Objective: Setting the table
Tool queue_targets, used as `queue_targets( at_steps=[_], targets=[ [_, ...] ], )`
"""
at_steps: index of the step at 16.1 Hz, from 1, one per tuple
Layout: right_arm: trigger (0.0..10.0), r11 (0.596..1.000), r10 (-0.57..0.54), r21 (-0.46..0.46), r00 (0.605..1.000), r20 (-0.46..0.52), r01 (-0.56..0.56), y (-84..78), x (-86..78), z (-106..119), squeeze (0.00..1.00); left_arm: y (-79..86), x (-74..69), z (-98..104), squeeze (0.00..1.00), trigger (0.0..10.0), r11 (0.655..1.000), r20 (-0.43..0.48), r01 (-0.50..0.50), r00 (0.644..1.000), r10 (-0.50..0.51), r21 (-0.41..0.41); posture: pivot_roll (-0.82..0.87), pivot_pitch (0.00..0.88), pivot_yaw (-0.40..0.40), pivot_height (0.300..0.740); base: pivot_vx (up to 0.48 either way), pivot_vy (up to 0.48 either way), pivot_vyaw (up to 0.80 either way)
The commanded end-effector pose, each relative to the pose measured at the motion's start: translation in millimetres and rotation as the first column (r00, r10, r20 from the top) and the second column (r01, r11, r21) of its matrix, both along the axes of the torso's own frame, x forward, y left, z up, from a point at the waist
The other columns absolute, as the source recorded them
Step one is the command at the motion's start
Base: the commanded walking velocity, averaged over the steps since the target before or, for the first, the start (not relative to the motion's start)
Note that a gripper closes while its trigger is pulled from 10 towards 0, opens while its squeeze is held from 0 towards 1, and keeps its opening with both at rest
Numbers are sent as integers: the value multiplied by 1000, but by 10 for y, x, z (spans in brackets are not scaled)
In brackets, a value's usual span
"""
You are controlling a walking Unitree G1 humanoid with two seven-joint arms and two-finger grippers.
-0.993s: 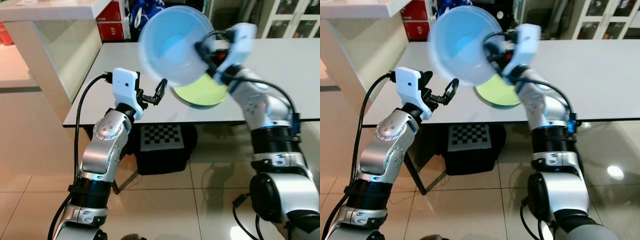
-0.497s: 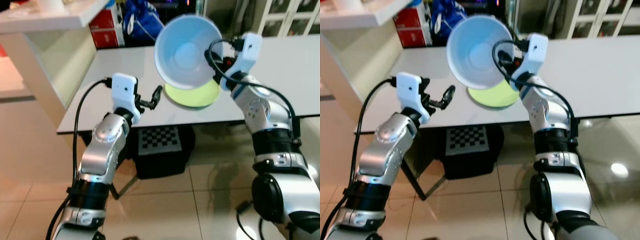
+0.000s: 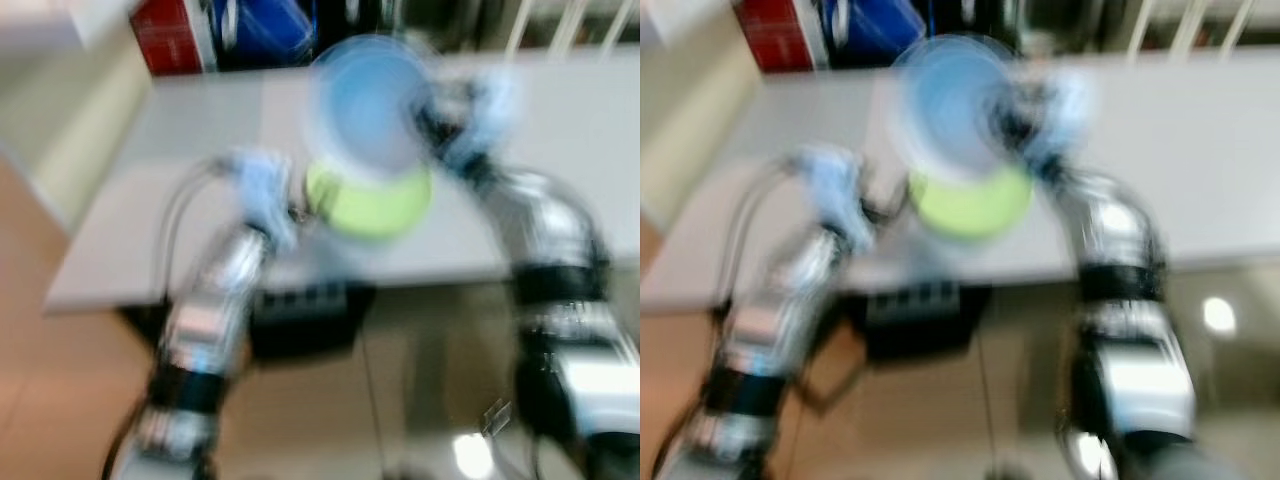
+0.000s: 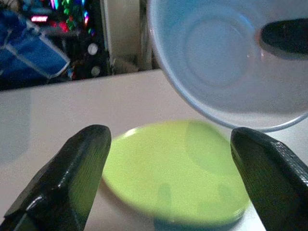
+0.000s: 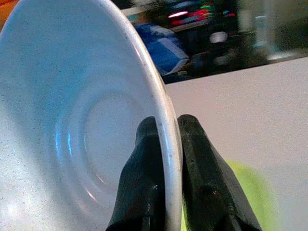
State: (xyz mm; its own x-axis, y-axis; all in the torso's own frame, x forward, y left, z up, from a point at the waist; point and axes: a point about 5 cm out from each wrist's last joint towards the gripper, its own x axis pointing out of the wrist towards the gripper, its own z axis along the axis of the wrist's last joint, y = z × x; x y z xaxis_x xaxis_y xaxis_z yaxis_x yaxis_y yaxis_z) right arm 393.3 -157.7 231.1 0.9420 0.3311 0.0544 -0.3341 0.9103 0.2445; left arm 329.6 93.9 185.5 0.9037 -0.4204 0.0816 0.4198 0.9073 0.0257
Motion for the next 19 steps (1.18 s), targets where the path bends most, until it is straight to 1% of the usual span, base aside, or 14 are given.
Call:
queue_targets(
  at_steps=[1,3,5,6,7,8,9,10,11,12,13,17,18,19],
  targets=[
    [10000,997,75,22,996,55,-76,232,1,152,0,142,14,25,0,10000,999,9,-44,999,44,9,44,0,48,740,0,0,0],
    [10000,994,103,14,992,72,-105,293,-14,213,0,142,18,27,0,10000,999,11,-47,999,47,14,40,0,50,740,0,0,0],
    [10000,991,124,38,988,95,-128,328,1,333,0,132,23,28,0,10000,999,13,-50,999,50,13,38,0,49,740,0,0,0],
    [10000,991,101,80,992,80,-107,301,51,361,0,126,21,30,0,10000,999,15,-50,999,50,14,38,0,49,740,0,0,0],
    [10000,990,49,133,998,40,-54,226,120,339,0,118,21,34,0,10000,999,18,-51,999,50,13,40,0,44,740,0,0,0],
    [10000,990,10,137,1000,17,-12,169,157,296,0,117,19,38,0,10000,999,20,-52,998,52,13,42,0,43,740,0,0,0],
    [10000,990,-5,138,1000,10,4,147,170,273,0,122,18,41,0,10000,998,22,-54,998,54,14,42,0,43,740,0,0,0],
    [10000,986,-74,145,997,-35,78,59,201,168,0,129,13,41,0,10000,998,23,-56,998,56,14,48,0,39,740,0,0,0],
    [10000,983,-110,143,992,-66,119,8,211,77,0,130,9,39,0,10000,998,24,-58,998,57,16,52,0,37,740,0,0,0],
    [10000,974,-166,136,979,-115,181,-71,212,-83,0,130,-1,36,0,10000,998,25,-58,998,58,21,59,0,35,740,0,0,0],
    [10000,965,-205,134,968,-144,224,-127,207,-190,0,132,-6,34,0,10000,998,27,-59,998,58,29,63,0,34,740,0,0,0],
    [10000,939,-296,100,924,-244,328,-247,155,-514,0,153,-31,36,0,10000,997,32,-64,997,63,39,80,0,24,740,0,0,0],
    [10000,933,-302,109,912,-279,342,-257,138,-589,0,163,-37,33,0,10000,997,31,-68,997,67,41,84,0,21,740,0,0,0],
    [10000,933,-302,105,908,-291,345,-253,129,-627,0,166,-44,32,0,10000,997,32,-70,997,68,43,85,0,19,740,0,0,0]
  ],
)
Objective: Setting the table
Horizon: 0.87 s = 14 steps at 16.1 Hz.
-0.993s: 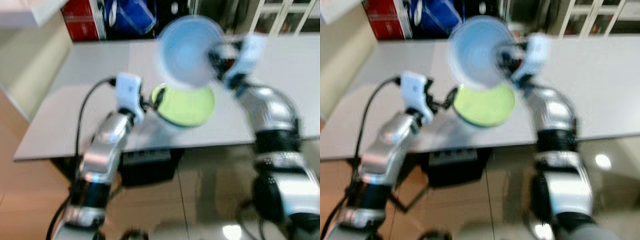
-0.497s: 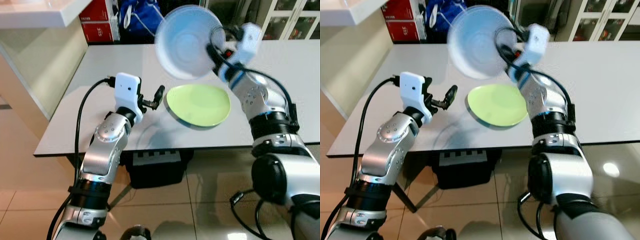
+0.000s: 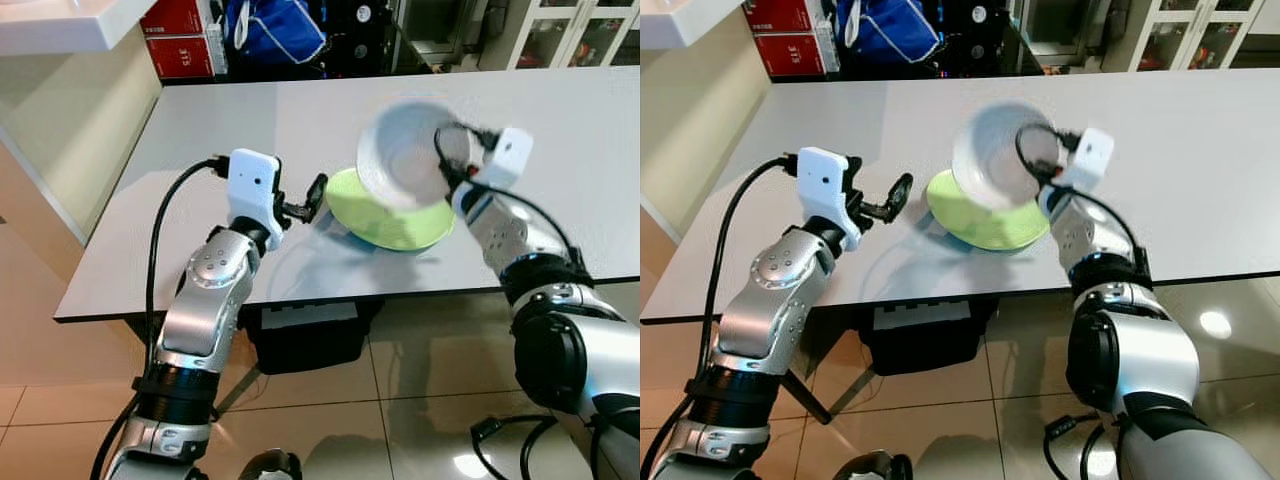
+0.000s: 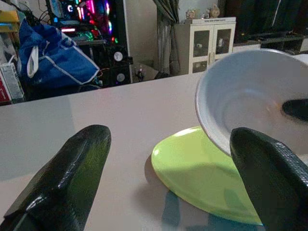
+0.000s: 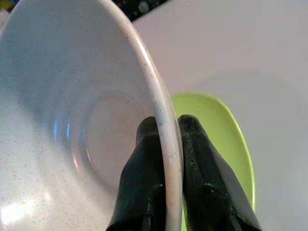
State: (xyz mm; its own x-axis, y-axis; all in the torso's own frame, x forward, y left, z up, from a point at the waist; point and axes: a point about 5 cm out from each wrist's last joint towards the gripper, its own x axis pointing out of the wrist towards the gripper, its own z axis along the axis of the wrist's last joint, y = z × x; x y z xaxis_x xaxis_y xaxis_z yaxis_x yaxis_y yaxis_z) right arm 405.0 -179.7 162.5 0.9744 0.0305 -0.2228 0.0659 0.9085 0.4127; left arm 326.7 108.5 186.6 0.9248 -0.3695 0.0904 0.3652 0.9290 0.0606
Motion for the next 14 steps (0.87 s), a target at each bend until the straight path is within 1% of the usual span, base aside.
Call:
queue_targets(
  at_steps=[1,5,7,8,10,14],
  targets=[
    [10000,1000,-26,17,999,24,26,-36,6,32,0,20,-17,20,0,10000,1000,8,-11,1000,11,16,85,0,18,740,0,0,0],
    [10000,995,-48,87,996,-69,54,-14,-63,-197,0,22,-27,24,0,10000,1000,7,-14,1000,14,19,89,0,12,740,0,0,0],
    [10000,992,-53,110,993,-101,64,-7,-90,-272,0,18,-34,28,0,10000,1000,8,-13,1000,13,19,90,0,10,740,0,0,0],
    [10000,989,-61,126,989,-135,79,-3,-120,-346,0,21,-40,29,0,10000,1000,8,-14,1000,14,21,93,0,8,740,0,0,0],
    [10000,988,-69,125,985,-156,89,-2,-142,-399,0,21,-45,31,0,10000,1000,8,-14,1000,14,23,97,0,7,740,0,0,0],
    [10000,994,-61,81,980,-189,77,27,-186,-500,0,37,-59,38,0,10000,999,10,-25,1000,25,28,105,0,0,740,0,0,0]
  ],
)
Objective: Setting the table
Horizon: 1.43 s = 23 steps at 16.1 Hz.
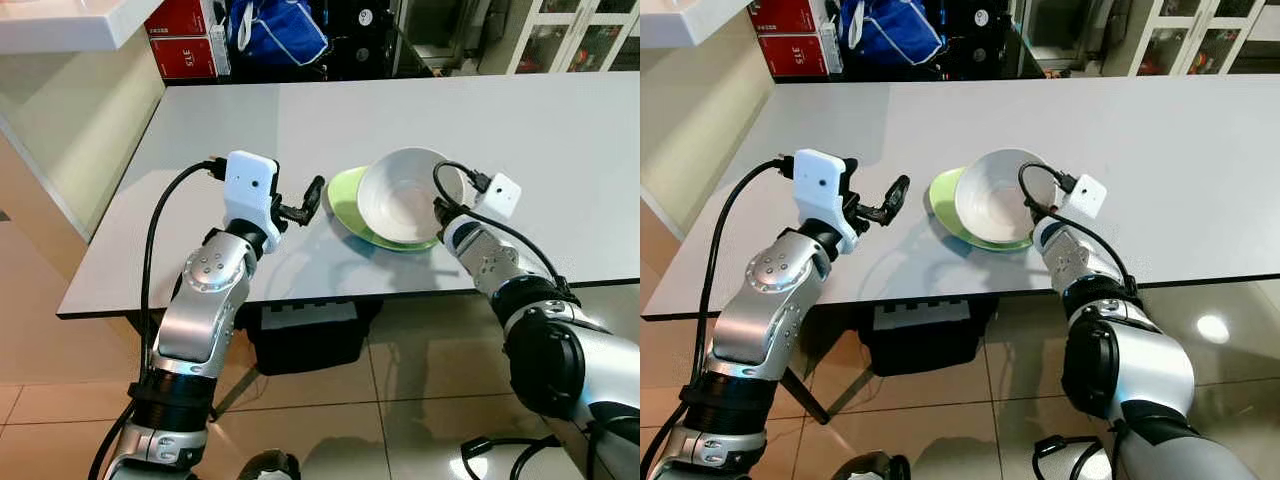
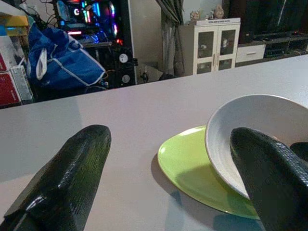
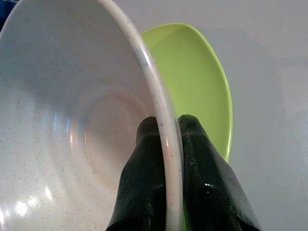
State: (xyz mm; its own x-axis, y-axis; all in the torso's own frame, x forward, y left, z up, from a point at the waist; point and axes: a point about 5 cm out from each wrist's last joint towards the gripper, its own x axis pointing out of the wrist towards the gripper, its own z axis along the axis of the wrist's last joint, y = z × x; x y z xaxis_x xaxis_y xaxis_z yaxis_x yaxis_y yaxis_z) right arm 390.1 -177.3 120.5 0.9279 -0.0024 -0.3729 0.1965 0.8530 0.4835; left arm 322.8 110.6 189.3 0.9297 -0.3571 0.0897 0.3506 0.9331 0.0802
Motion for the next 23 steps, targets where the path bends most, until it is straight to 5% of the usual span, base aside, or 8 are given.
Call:
queue_targets(
  at_steps=[1,19,23],
  targets=[
    [10000,1000,4,-24,999,-31,-4,5,-40,-87,0,16,-23,12,0,10000,1000,1,-11,1000,11,6,105,0,-1,740,0,0,0],
    [10000,982,155,-109,988,-2,-155,167,-18,-55,0,11,-35,17,0,10000,1000,6,-31,999,31,-2,102,0,-3,740,80,0,0],
    [10000,971,226,-103,972,72,-218,273,49,100,0,11,-39,10,0,10000,999,5,-35,999,35,-1,101,0,-7,740,0,0,0]
  ],
)
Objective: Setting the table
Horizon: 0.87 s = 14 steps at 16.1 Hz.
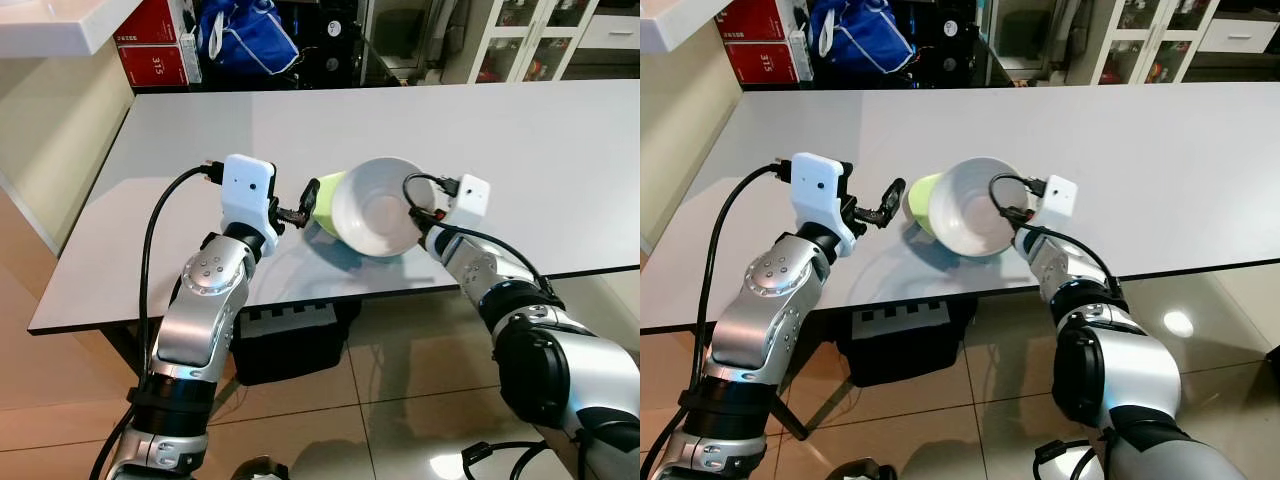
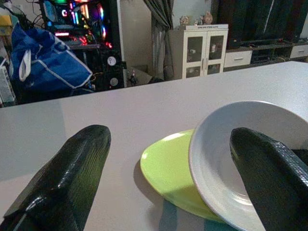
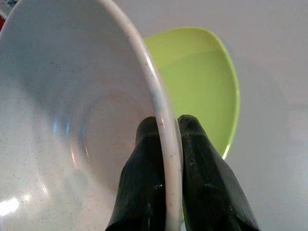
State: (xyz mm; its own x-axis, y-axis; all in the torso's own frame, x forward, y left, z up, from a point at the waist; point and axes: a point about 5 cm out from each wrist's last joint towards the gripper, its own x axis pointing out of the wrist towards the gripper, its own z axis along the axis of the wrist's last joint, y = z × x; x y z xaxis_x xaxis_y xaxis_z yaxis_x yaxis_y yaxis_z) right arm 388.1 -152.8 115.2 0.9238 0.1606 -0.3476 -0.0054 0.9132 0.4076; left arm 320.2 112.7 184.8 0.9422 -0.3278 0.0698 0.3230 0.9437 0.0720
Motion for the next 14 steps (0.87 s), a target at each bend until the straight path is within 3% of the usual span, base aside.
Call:
queue_targets(
  at_steps=[1,4,8,11,14],
  targets=[
    [10000,1000,31,-4,997,65,-31,56,87,197,0,-15,-16,49,0,10000,1000,25,-2,1000,2,1,100,0,-7,740,0,0,0],
    [10000,999,40,-6,996,85,-40,86,115,264,0,-28,-17,38,0,10000,1000,19,0,1000,0,4,103,0,-13,740,0,0,0],
    [10000,998,57,-37,991,125,-53,95,133,317,0,-37,-23,32,0,10000,1000,15,5,1000,-5,-2,108,0,-17,740,474,0,0],
    [10000,997,78,-39,945,318,-69,88,265,794,0,-22,-33,33,0,10000,1000,24,-7,1000,7,-4,107,0,-21,740,137,0,0],
    [10000,995,92,-63,898,429,-71,88,304,1064,0,-31,-33,13,0,10000,1000,17,-6,1000,6,-9,98,0,-19,740,0,0,0]
  ],
)
